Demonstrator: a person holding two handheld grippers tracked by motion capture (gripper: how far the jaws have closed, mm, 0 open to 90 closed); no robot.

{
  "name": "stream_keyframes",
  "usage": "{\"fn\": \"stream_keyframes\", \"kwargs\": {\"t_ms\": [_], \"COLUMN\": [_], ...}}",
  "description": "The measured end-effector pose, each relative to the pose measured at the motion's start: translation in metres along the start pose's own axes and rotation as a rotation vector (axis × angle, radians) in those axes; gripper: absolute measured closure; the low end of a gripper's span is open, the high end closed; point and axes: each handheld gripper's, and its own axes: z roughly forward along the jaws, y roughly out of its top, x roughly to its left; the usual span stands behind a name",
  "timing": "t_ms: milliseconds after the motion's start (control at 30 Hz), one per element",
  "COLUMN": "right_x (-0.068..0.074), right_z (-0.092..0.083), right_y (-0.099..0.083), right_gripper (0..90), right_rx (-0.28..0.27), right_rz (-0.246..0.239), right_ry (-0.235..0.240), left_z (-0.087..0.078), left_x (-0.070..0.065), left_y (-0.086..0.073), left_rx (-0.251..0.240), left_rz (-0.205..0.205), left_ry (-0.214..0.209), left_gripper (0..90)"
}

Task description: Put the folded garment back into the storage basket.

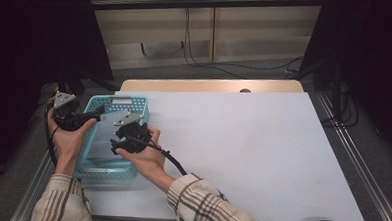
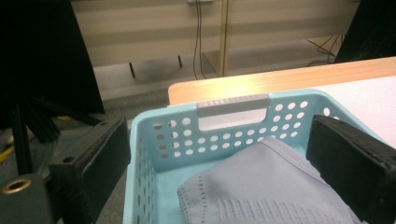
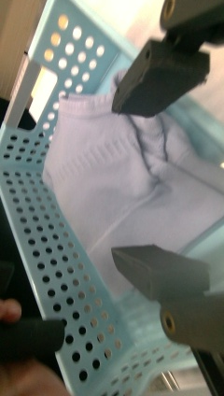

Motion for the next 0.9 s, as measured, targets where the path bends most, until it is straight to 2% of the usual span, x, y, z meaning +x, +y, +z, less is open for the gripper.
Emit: {"fn": "stream_keyframes", "kwargs": {"t_ms": [33, 100, 133, 167, 200, 233, 300, 333, 367, 400, 433, 467, 500, 567, 667, 700, 733, 767, 833, 867, 900], "right_x": [-0.001, -0.006, -0.007, -0.007, -0.009, -0.010, -0.012, -0.014, -0.014, -0.014, -0.014, -0.015, -0.015, -0.018, -0.023, -0.024, -0.025, -0.026, -0.028, -0.029, -0.031], "right_z": [0.000, 0.001, 0.000, 0.000, -0.001, -0.002, -0.006, -0.008, -0.009, -0.011, -0.012, -0.014, -0.015, -0.018, -0.022, -0.024, -0.025, -0.026, -0.028, -0.029, -0.031], "right_y": [0.000, -0.001, -0.001, -0.002, -0.003, -0.004, -0.006, -0.007, -0.007, -0.007, -0.007, -0.007, -0.007, -0.008, -0.010, -0.010, -0.010, -0.011, -0.012, -0.013, -0.014], "right_gripper": [18.2, 13.9, 11.4, 9.8, 9.8, 10.0, 9.0, 8.0, 7.7, 8.0, 8.6, 8.6, 8.6, 9.7, 9.8, 9.8, 9.4, 8.9, 8.1, 7.5, 7.1], "right_rx": [0.010, 0.027, 0.032, 0.039, 0.037, 0.037, -0.002, -0.016, -0.025, -0.030, -0.037, -0.046, -0.051, -0.060, -0.082, -0.088, -0.089, -0.098, -0.107, -0.109, -0.120], "right_rz": [0.015, 0.025, 0.026, 0.026, 0.009, 0.013, 0.017, 0.016, 0.021, 0.020, 0.012, 0.009, 0.012, 0.017, 0.041, 0.039, 0.032, 0.030, 0.017, 0.019, 0.013], "right_ry": [0.002, 0.009, 0.003, -0.011, -0.020, -0.013, 0.029, 0.055, 0.058, 0.046, 0.034, 0.037, 0.035, 0.041, 0.054, 0.047, 0.034, 0.029, 0.018, 0.015, 0.008], "left_z": [-0.001, -0.003, -0.004, -0.007, -0.006, -0.008, -0.011, -0.011, -0.014, -0.014, -0.016, -0.018, -0.017, -0.019, -0.023, -0.024, -0.026, -0.027, -0.030, -0.032, -0.033], "left_x": [0.000, -0.002, -0.002, -0.003, -0.004, -0.004, -0.004, -0.004, -0.004, -0.005, -0.006, -0.004, -0.008, -0.011, -0.013, -0.014, -0.014, -0.015, -0.017, -0.018, -0.020], "left_y": [0.000, 0.000, 0.000, -0.001, -0.002, -0.002, -0.002, -0.002, -0.002, -0.002, -0.001, -0.001, -0.002, -0.003, -0.005, -0.005, -0.005, -0.006, -0.008, -0.009, -0.009], "left_rx": [-0.019, -0.017, -0.031, -0.004, -0.025, -0.014, -0.028, -0.044, -0.033, -0.062, -0.053, -0.022, -0.044, -0.057, -0.095, -0.103, -0.103, -0.111, -0.124, -0.129, -0.137], "left_rz": [0.008, 0.014, 0.022, 0.039, 0.016, 0.007, 0.016, 0.025, 0.030, 0.022, 0.032, 0.078, 0.024, 0.004, -0.013, -0.009, -0.006, -0.007, -0.016, -0.019, -0.012], "left_ry": [-0.001, -0.011, -0.006, 0.009, -0.003, -0.013, -0.026, -0.018, -0.035, -0.040, -0.037, -0.032, -0.046, -0.052, -0.074, -0.069, -0.081, -0.057, -0.038, -0.047, -0.038], "left_gripper": [6.0, 4.2, 4.0, 2.9, 1.9, 2.2, 2.2, 2.3, 2.1, 2.1, 2.1, 2.1, 2.3, 3.4, 3.4, 3.4, 3.4, 3.4, 3.9, 3.9, 4.0]}}
